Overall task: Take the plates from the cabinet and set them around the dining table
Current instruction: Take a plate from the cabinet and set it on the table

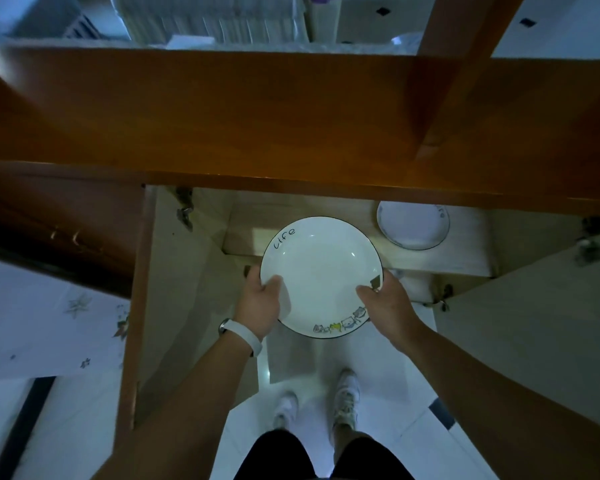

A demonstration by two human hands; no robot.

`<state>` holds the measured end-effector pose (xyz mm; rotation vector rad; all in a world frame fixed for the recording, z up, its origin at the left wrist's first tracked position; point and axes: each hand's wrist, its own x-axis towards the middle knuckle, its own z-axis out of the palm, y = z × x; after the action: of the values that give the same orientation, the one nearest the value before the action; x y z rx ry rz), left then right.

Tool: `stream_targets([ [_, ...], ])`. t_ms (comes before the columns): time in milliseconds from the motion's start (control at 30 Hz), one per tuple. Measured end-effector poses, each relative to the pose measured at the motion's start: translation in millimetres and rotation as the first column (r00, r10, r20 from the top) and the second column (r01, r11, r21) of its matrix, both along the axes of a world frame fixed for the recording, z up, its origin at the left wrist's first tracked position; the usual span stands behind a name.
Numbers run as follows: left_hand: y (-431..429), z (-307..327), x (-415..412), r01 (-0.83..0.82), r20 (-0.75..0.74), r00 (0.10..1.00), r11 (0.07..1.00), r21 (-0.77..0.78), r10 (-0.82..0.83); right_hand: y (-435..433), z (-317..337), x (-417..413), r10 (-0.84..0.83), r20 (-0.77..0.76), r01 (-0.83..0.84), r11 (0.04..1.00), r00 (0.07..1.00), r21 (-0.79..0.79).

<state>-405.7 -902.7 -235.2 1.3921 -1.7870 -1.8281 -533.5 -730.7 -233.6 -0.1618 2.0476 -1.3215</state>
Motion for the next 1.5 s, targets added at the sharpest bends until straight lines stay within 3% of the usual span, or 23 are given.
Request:
stream_targets([
  [500, -17.5, 32.1, 65.9, 0.215, -0.053, 0.975, 0.976, 0.025, -0.214, 6.2, 44.7, 111.7, -0.191, -0.117, 0.201, 0.976, 0.975, 0.083],
  [933, 17.4, 48.6, 96.0, 0.459, -0.05, 0.887, 0.888, -0.002, -0.458, 54.0, 54.0, 195.2, -0.468, -0.093, 0.474, 0.878, 0.879, 0.065],
  [1133, 75.2, 56.3, 91.6, 0.619, -0.053, 0.783, 0.785, -0.037, -0.62, 116.5, 60.7, 227.1, -0.585, -0.093, 0.589, 0.808, 0.806, 0.021],
  [1333, 168.7, 68.4, 99.6, 0.769, -0.049, 0.635, 0.637, -0.055, -0.771, 203.1, 71.1, 281.0, -0.747, -0.104, 0.751, 0.661, 0.657, -0.001],
  [1500, 262.3, 74.9, 132.2, 0.883, -0.052, 0.459, 0.462, -0.076, -0.887, 282.0, 79.2, 351.0, -0.87, -0.119, 0.875, 0.483, 0.478, -0.021],
])
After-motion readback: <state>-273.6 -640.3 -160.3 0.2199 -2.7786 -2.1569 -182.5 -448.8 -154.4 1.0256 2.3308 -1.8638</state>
